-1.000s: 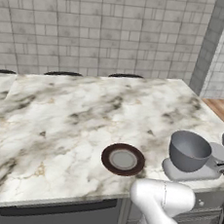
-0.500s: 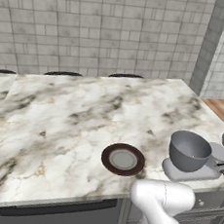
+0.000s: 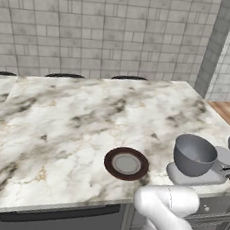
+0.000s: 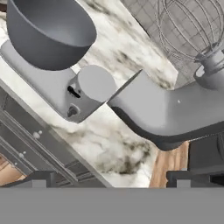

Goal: Add butter and sugar cubes to the stand mixer bowl and then turn on the stand mixer to begin making frosting.

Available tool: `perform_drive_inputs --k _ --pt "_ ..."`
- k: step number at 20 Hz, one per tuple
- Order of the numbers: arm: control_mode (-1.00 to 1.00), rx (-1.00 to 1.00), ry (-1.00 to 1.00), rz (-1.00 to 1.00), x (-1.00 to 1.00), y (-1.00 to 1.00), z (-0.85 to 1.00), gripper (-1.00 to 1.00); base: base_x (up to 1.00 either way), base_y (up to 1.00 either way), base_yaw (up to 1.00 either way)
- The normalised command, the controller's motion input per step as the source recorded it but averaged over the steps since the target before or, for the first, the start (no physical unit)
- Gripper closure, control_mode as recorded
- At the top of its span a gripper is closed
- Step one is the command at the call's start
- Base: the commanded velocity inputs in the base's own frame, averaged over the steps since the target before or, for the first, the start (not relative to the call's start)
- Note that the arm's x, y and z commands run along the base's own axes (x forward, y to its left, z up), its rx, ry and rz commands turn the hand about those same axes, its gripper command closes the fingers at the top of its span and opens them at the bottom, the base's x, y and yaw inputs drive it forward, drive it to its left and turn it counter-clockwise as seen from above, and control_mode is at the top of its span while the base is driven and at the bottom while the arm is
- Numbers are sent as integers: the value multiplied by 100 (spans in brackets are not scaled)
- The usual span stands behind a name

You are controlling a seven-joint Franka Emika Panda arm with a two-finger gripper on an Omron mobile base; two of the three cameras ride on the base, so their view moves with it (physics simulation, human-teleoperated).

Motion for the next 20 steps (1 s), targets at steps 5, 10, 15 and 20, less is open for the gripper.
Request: perform_drive_inputs --k 5,10,15,20 --pt "-100 14 0 7 79 -58 -27 -100 0 0 0" --pt "-100 16 -3 8 58 -54 -22 -100 0 0 0" --pt "-100 17 -8 7 31 -55 -13 -100 0 0 0" --pt "-100 16 -8 10 30 -46 -4 -100 0 0 0"
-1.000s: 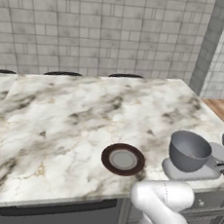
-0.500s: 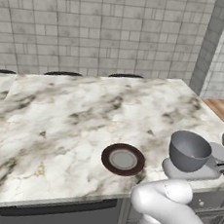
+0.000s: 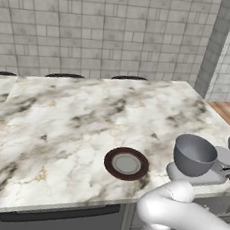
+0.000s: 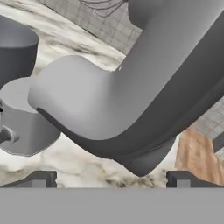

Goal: Add butter and sugar cubes to the stand mixer bowl and then turn on the stand mixer to begin making frosting.

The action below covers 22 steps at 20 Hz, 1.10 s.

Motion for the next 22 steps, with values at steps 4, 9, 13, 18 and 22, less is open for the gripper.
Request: perform_drive_inputs --k 4,9,13,18,22 --pt "-100 15 -10 12 26 -34 0 -100 0 0 0" --pt "-100 12 -9 17 26 -15 0 -100 0 0 0" --pt "-100 8 -4 20 25 -2 0 -100 0 0 0" --pt "-100 6 0 17 28 0 0 -100 0 0 0" --pt "-100 2 -1 12 9 9 3 -100 0 0 0"
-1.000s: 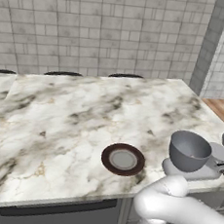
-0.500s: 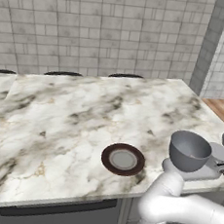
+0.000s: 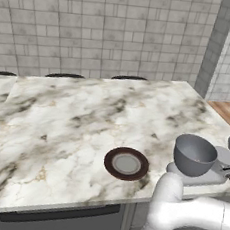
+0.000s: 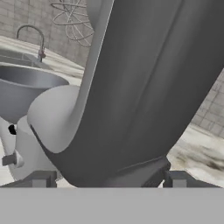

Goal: Add butter and sugar cubes to the stand mixer bowl and then turn on the stand mixer to begin making frosting.

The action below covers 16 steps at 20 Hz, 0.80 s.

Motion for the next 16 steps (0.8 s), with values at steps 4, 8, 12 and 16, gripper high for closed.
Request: perform_drive_inputs --k 4,8,12,16 --pt "-100 -2 -1 5 -18 37 32 -100 0 0 0" --pt "-100 -6 0 4 -10 60 41 -100 0 0 0" --pt "-100 -8 0 5 0 79 43 -100 0 0 0" --pt "-100 -8 0 3 0 91 33 -100 0 0 0"
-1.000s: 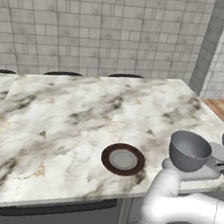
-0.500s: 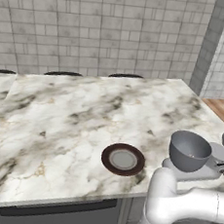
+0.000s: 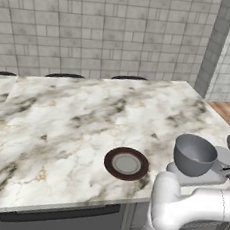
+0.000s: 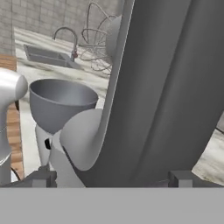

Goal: Add butter and sugar cubes to the stand mixer bowl and then turn on the stand mixer to begin making frosting.

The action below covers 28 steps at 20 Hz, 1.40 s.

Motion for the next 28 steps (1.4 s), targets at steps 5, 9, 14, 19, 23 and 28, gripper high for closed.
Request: perform_drive_inputs --k 5,9,14,19,23,28 --pt "-100 -8 0 0 0 100 5 -100 0 0 0" --pt "-100 -11 0 0 0 100 0 -100 0 0 0" --pt "-100 -14 2 0 0 100 0 -100 0 0 0" --pt "-100 -15 4 0 0 100 0 -100 0 0 0" --pt "-100 -11 2 0 0 100 0 -100 0 0 0" --pt "-100 -5 -1 0 -21 77 0 -100 0 0 0"
